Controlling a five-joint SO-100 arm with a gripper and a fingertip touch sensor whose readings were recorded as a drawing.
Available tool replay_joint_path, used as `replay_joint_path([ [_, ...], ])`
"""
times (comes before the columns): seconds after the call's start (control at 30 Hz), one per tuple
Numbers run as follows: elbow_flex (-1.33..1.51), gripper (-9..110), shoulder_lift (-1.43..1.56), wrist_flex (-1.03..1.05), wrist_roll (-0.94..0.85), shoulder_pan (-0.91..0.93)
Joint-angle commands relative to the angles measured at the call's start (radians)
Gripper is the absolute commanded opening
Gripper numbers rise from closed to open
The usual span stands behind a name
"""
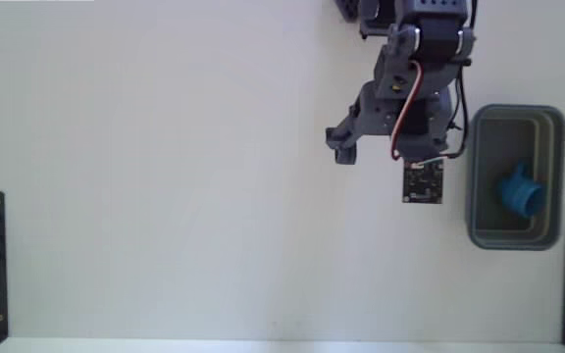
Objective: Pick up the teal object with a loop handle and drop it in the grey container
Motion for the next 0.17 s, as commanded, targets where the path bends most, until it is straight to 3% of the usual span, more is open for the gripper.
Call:
replay_joint_path([
  [0.0,0.005,110,0.044,0.016,0.005,0.008],
  [0.13,0.005,110,0.044,0.016,0.005,0.008],
])
